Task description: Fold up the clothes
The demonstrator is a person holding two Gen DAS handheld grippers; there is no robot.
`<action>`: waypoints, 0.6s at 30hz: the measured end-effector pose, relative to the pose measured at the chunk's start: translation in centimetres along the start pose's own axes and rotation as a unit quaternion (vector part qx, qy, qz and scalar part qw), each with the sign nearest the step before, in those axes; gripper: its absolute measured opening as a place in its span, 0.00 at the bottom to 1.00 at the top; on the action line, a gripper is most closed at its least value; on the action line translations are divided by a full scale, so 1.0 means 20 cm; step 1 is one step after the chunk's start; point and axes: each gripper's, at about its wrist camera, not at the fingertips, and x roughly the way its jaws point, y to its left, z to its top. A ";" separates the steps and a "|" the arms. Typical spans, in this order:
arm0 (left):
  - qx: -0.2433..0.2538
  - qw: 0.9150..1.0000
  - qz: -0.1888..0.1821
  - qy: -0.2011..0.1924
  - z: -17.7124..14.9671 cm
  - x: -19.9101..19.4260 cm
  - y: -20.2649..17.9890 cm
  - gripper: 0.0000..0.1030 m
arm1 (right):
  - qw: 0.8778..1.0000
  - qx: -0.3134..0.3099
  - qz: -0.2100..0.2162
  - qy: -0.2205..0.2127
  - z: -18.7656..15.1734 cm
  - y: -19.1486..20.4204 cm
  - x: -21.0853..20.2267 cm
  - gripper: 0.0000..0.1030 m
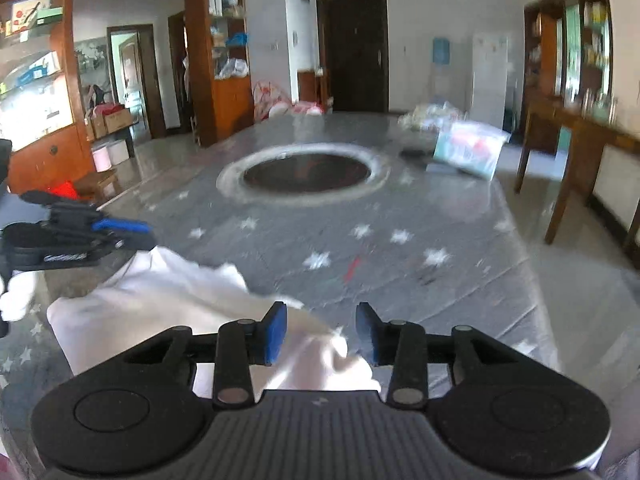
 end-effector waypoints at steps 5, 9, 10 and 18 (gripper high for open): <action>0.018 0.999 -0.043 0.011 -0.07 -0.12 -0.12 0.15 | 1.000 -0.021 0.007 -0.019 0.00 0.06 -0.06 0.28; 0.024 0.998 -0.045 0.036 -0.16 -0.12 -0.17 0.15 | 1.000 -0.005 0.017 0.024 -0.05 0.04 0.04 0.24; 0.020 0.998 -0.045 0.041 -0.18 -0.12 -0.17 0.15 | 0.999 0.006 0.017 0.032 -0.06 0.02 0.07 0.24; -0.014 0.998 -0.049 0.044 -0.24 -0.17 -0.14 0.15 | 0.999 -0.001 0.034 0.036 0.00 0.03 0.09 0.24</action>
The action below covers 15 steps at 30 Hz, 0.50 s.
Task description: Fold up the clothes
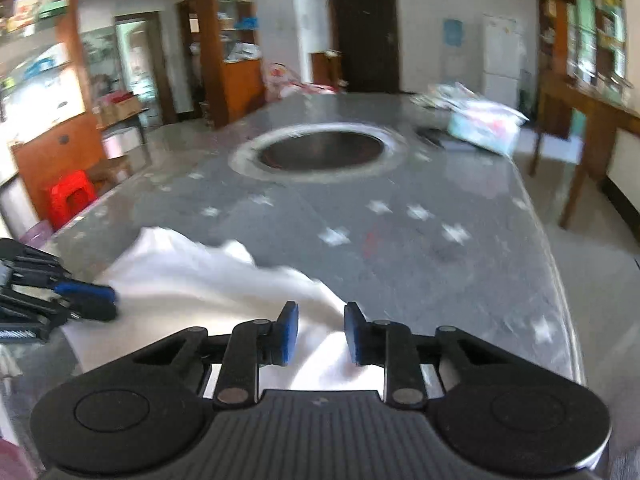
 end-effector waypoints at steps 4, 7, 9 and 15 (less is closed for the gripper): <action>-0.007 1.000 0.002 -0.003 -0.01 -0.02 0.00 0.16 | 0.998 -0.034 0.043 0.006 0.07 0.13 0.07 0.24; -0.012 1.000 0.002 -0.004 -0.02 -0.03 0.00 0.16 | 0.996 -0.056 0.062 0.017 0.10 0.23 0.16 0.24; -0.012 1.000 0.006 -0.006 -0.03 -0.04 0.00 0.17 | 0.995 -0.061 0.071 0.035 0.10 0.29 0.26 0.24; -0.019 1.000 0.018 -0.016 -0.04 -0.08 0.00 0.24 | 0.995 -0.054 0.067 0.048 0.15 0.37 0.37 0.24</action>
